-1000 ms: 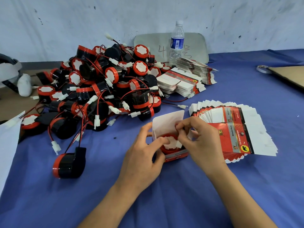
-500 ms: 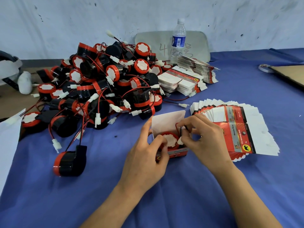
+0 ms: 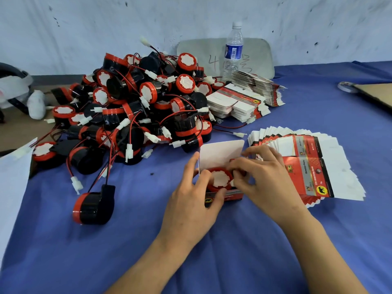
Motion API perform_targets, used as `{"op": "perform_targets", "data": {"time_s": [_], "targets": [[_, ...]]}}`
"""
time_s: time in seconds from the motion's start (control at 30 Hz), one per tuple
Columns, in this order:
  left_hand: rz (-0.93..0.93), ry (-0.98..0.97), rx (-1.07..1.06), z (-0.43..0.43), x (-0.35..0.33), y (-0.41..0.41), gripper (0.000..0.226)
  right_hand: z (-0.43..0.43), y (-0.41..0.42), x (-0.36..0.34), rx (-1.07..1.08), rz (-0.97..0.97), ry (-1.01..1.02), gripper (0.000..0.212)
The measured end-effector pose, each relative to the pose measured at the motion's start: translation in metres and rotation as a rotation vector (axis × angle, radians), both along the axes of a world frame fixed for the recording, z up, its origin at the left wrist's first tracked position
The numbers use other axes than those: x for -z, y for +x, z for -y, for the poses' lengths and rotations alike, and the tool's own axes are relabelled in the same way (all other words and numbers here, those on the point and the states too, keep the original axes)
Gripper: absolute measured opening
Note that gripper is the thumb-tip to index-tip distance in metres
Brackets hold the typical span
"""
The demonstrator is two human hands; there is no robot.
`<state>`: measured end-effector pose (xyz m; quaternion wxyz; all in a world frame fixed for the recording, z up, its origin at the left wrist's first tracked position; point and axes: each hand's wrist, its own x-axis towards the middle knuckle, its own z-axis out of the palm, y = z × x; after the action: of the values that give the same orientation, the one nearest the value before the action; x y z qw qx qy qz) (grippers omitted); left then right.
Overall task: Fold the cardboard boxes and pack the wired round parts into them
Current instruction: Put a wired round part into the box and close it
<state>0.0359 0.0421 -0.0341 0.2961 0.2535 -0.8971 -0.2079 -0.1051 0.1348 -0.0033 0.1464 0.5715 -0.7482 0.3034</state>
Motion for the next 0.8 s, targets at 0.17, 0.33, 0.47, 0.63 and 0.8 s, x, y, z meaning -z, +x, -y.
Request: {"op": "perform_targets", "data": {"time_s": [0.17,0.33,0.47,0.63,0.8], "targets": [[0.043,0.05,0.002,0.0002,0.0021,0.0005,0.03,0.0011,0.0042,0.0015,0.11,-0.13,0.087,0.018],[0.054,0.059,0.006,0.0002,0.0023,0.0,0.033,-0.0001,0.0071,0.0002,0.08,-0.061,0.18,0.043],[0.053,0.052,0.039,0.0007,0.0028,0.0007,0.036,-0.0007,0.0051,-0.0022,0.028,-0.032,0.228,0.045],[0.086,0.029,-0.008,0.001,0.0029,-0.0018,0.036,0.0002,0.0049,0.0029,0.016,0.052,0.223,0.051],[0.078,0.026,-0.033,0.0009,0.0024,-0.0033,0.034,0.0024,0.0053,0.0026,0.002,0.16,0.181,0.059]]}}
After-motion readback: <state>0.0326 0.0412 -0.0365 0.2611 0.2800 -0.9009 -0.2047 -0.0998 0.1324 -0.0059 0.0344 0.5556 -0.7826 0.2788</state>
